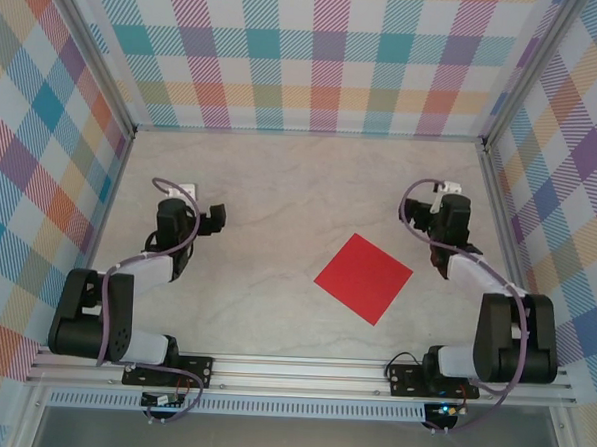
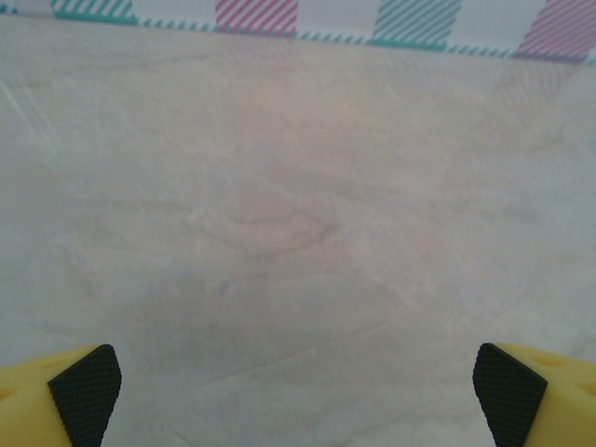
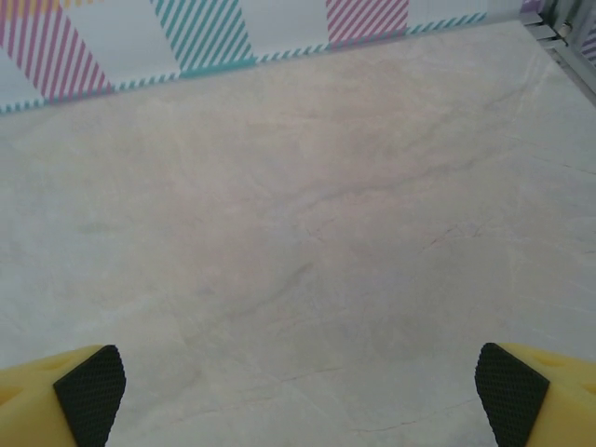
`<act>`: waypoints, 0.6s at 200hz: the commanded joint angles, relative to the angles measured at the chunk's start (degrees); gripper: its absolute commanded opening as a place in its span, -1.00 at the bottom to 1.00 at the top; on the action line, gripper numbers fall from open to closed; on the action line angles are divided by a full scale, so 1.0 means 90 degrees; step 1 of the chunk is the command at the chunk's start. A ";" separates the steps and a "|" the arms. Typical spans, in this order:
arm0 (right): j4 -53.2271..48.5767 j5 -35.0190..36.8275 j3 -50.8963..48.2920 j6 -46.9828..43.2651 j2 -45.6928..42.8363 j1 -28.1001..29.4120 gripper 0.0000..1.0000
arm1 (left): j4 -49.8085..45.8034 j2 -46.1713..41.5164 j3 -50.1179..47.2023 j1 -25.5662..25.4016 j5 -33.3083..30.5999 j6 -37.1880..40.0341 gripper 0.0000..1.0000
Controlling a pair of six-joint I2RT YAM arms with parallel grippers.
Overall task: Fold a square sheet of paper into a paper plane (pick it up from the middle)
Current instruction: Rotate the square sheet of paper at the center of the table.
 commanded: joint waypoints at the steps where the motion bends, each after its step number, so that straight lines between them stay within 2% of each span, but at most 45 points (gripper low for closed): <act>1: -0.2133 0.0111 0.0551 0.1227 -0.0304 -0.0002 0.99 | -0.1093 -0.0479 0.0336 0.0009 -0.0082 -0.0546 1.00; 20: -0.3277 -0.0103 0.1002 0.1828 -0.0383 -0.0001 0.99 | -0.1791 -0.0887 0.0610 -0.0009 0.0019 -0.0942 1.00; 38: -0.3747 -0.0628 0.1131 0.2005 -0.0453 0.0018 0.99 | -0.2779 -0.1115 0.1025 -0.0032 -0.0071 -0.1433 1.00; 56: -0.4167 -0.0681 0.1225 0.2129 -0.0460 0.0104 0.99 | -0.3500 -0.1216 0.1331 -0.0038 -0.0092 -0.2089 1.00; 71: -0.4445 -0.0684 0.1345 0.2210 -0.0363 0.0268 1.00 | -0.3774 -0.1313 0.1406 -0.0046 0.0176 -0.2524 1.00; 93: -0.4725 -0.0659 0.1507 0.2447 -0.0078 0.0772 1.00 | -0.4172 -0.1429 0.1501 -0.0057 0.0505 -0.2868 1.00; 120: -0.5129 0.0184 0.1963 0.2771 0.0555 0.1869 1.00 | -0.4917 -0.1293 0.1901 -0.0072 0.0608 -0.2724 1.00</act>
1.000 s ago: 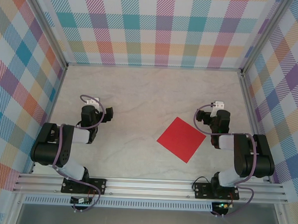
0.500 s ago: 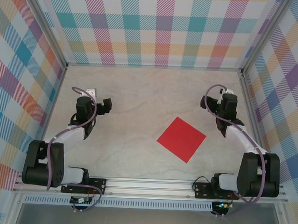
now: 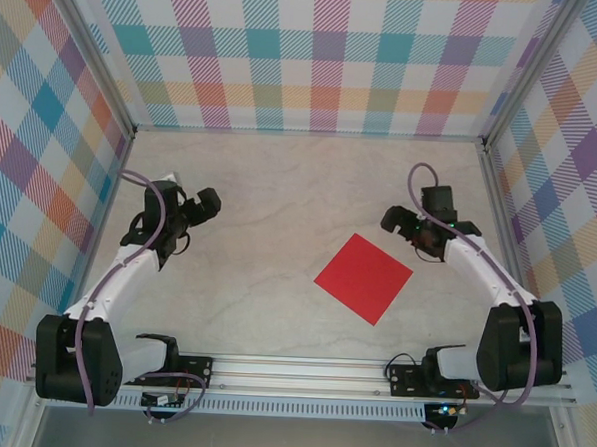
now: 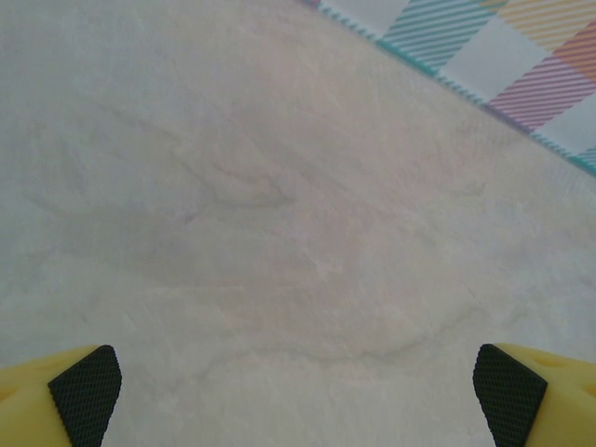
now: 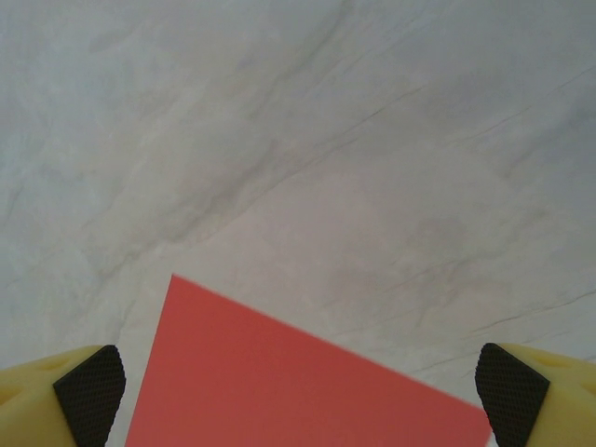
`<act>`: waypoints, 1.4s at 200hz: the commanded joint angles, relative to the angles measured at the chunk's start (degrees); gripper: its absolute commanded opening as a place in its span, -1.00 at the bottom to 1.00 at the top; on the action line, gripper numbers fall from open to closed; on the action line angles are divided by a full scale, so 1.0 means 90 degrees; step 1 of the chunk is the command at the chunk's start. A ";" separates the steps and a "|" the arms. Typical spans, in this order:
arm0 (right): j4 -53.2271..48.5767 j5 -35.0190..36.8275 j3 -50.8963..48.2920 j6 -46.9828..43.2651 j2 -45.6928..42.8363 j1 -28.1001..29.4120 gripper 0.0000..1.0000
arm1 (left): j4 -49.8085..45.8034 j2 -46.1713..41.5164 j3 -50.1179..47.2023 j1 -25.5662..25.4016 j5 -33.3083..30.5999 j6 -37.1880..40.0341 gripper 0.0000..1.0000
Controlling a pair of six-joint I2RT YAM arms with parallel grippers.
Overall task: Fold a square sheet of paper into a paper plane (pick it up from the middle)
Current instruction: Rotate the square sheet of paper at the center of the table.
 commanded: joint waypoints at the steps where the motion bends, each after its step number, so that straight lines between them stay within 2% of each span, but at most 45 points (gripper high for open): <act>1: -0.0673 0.0572 0.0492 0.0451 0.0510 0.0806 1.00 | -0.0956 0.0010 0.0449 -0.0047 0.0295 -0.0215 1.00; 19: -0.0866 0.1054 0.0859 0.0666 0.1065 0.1327 1.00 | -0.1205 0.0121 0.0553 -0.0055 0.0480 -0.0079 1.00; 44: -0.1132 0.1167 0.1317 0.1049 0.1811 0.1705 1.00 | -0.1166 0.0196 0.0560 -0.0080 0.0703 0.0011 1.00; 75: -0.1263 0.1166 0.1607 0.1442 0.2396 0.2151 1.00 | -0.1139 0.0167 0.0555 -0.0091 0.0723 0.0046 1.00; 119: -0.1264 0.0919 0.1939 0.1671 0.3134 0.2388 1.00 | -0.1067 0.0240 0.0552 -0.0093 0.0821 0.0013 1.00; 163: -0.0594 0.0068 0.1923 0.1537 0.3470 0.2437 1.00 | -0.1065 0.0282 0.0535 -0.0084 0.0866 0.0003 1.00; 206: -0.0115 -0.0639 0.2206 0.1230 0.3936 0.2780 1.00 | -0.1062 0.0339 0.0557 -0.0086 0.0968 0.0002 1.00; 250: -0.0226 -0.0672 0.2833 0.0960 0.4221 0.3255 0.99 | -0.1069 0.0332 0.0599 -0.0096 0.0959 -0.0014 1.00; 280: -0.0932 0.0070 0.3282 0.0904 0.3892 0.3299 1.00 | -0.1130 0.0317 0.0622 -0.0097 0.0976 -0.0026 1.00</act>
